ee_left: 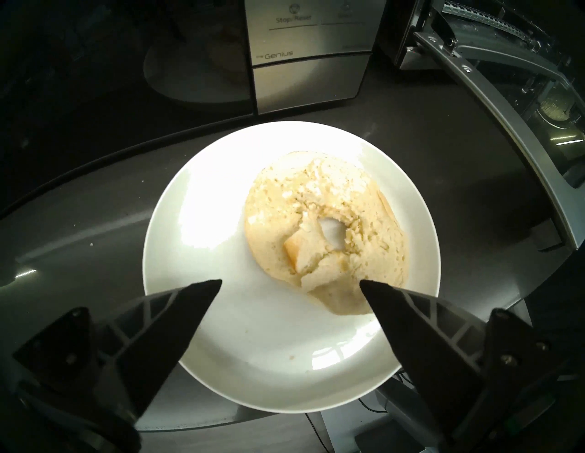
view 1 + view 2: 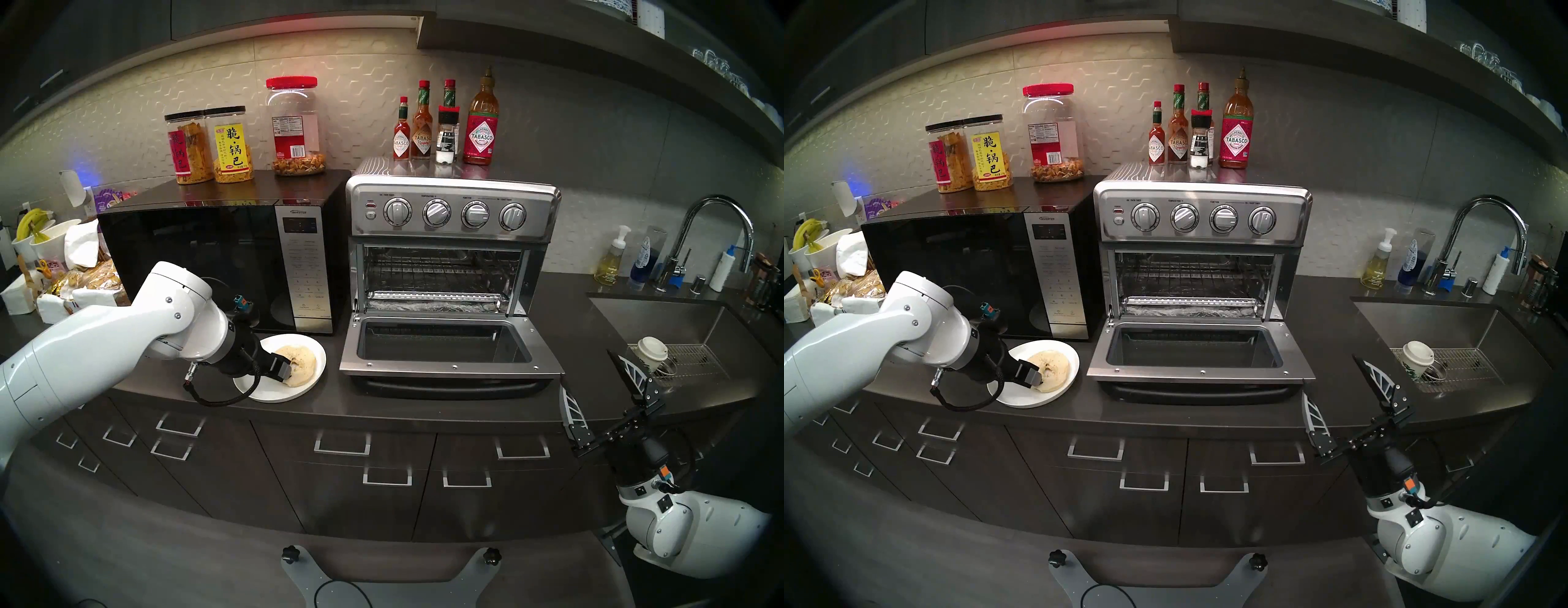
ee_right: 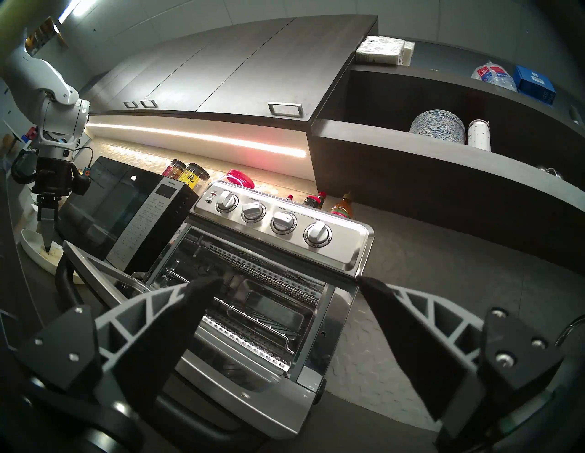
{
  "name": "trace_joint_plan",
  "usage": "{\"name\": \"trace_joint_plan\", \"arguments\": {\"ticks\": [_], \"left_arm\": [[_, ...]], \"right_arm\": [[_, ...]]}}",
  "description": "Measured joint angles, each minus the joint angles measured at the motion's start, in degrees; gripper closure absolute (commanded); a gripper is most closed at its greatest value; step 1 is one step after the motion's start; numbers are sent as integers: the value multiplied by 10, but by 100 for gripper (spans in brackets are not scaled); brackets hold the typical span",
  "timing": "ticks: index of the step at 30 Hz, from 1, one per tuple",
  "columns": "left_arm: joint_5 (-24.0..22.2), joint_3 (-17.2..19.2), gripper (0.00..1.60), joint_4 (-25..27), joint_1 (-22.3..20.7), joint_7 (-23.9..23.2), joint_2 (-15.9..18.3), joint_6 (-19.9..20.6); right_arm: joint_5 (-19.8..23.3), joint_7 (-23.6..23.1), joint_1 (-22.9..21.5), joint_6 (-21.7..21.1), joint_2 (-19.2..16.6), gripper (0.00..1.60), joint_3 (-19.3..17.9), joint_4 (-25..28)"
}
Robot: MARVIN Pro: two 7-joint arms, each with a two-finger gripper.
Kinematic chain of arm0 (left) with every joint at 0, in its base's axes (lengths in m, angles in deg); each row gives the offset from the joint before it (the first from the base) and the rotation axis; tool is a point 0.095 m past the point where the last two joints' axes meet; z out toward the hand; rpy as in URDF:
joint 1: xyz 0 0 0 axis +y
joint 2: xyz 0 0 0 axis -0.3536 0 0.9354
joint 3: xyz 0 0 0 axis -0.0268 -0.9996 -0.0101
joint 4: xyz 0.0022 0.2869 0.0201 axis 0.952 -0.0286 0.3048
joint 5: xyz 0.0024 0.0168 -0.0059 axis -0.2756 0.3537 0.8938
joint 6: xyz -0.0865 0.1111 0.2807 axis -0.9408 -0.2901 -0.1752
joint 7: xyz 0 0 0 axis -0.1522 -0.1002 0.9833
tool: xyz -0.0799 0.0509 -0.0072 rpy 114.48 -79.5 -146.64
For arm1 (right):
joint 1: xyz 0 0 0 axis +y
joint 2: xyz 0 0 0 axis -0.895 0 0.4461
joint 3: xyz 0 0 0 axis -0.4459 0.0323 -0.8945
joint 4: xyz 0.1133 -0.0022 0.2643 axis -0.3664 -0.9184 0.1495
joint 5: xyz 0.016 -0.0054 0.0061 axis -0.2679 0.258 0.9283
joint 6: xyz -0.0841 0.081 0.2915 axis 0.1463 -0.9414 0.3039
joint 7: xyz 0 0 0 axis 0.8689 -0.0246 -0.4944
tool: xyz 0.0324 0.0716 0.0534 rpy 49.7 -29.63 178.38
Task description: Open the oven and place the bagel inside on the rack
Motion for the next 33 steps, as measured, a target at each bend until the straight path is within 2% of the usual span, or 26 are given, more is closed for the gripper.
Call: {"name": "trace_joint_plan", "arguments": {"ticks": [16,33], "left_arm": [[15,-13,0,-3,-4,-4,2,0],[34,-22,0,-33,-11,-26,-16,0]], "right_arm": [[0,0,-1,0,-2,0,2,0],[0,0,-1,0,-2,0,2,0]]}}
